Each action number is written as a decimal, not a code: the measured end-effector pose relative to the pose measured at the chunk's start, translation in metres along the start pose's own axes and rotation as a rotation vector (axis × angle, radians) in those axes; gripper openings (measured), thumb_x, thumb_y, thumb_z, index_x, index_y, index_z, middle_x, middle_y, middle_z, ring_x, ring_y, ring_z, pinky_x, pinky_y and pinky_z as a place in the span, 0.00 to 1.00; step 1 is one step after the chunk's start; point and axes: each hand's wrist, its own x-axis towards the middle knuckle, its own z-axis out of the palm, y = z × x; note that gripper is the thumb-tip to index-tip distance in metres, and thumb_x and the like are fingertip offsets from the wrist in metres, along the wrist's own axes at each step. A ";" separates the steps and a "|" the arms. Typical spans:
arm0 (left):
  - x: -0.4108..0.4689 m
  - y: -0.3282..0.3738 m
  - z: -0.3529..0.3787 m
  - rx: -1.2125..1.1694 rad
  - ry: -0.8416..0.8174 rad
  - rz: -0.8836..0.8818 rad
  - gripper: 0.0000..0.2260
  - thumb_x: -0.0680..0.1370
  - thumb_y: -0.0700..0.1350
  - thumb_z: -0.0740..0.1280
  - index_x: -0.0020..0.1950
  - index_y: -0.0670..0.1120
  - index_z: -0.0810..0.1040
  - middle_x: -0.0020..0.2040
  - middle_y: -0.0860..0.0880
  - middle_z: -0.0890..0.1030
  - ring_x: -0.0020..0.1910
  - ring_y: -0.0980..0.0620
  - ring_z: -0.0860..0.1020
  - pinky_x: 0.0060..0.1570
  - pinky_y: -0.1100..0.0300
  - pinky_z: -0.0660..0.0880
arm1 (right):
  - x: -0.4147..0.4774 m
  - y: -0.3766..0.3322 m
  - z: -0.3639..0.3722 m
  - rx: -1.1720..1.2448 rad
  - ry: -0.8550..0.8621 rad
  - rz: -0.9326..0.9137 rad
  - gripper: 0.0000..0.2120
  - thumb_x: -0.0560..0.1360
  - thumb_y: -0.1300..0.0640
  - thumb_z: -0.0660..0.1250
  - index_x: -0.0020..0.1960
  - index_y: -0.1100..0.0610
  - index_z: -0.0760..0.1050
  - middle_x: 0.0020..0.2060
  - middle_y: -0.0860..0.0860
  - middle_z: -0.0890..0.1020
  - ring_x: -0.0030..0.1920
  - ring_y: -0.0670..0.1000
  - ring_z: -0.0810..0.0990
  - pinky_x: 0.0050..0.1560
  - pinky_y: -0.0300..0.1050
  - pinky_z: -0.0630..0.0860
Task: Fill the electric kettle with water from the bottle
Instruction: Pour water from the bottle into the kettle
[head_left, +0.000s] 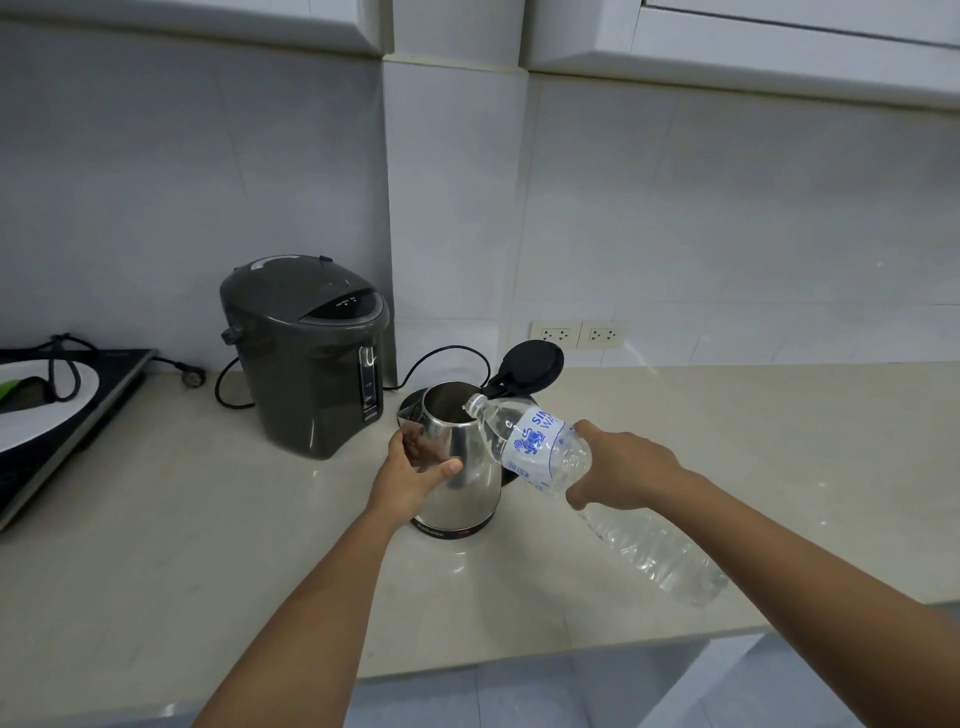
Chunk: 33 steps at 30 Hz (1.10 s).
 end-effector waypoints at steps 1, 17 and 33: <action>0.000 -0.001 -0.001 0.001 0.003 -0.002 0.38 0.67 0.53 0.79 0.70 0.55 0.62 0.51 0.66 0.71 0.56 0.57 0.72 0.59 0.57 0.73 | 0.001 -0.001 0.000 0.000 -0.001 -0.003 0.40 0.64 0.43 0.72 0.72 0.43 0.58 0.38 0.46 0.74 0.42 0.53 0.77 0.35 0.43 0.69; -0.001 -0.002 -0.001 -0.023 0.002 -0.004 0.35 0.67 0.53 0.79 0.67 0.57 0.62 0.53 0.63 0.74 0.57 0.56 0.73 0.60 0.48 0.76 | 0.003 0.001 0.002 -0.002 0.011 -0.007 0.39 0.64 0.43 0.72 0.71 0.44 0.59 0.37 0.45 0.73 0.34 0.45 0.72 0.33 0.42 0.67; -0.003 0.001 -0.001 -0.034 -0.009 -0.021 0.41 0.68 0.53 0.79 0.75 0.51 0.60 0.58 0.56 0.74 0.60 0.55 0.72 0.58 0.61 0.68 | 0.004 0.002 -0.004 -0.043 -0.009 -0.020 0.40 0.64 0.43 0.73 0.72 0.45 0.59 0.37 0.44 0.72 0.41 0.52 0.76 0.33 0.42 0.67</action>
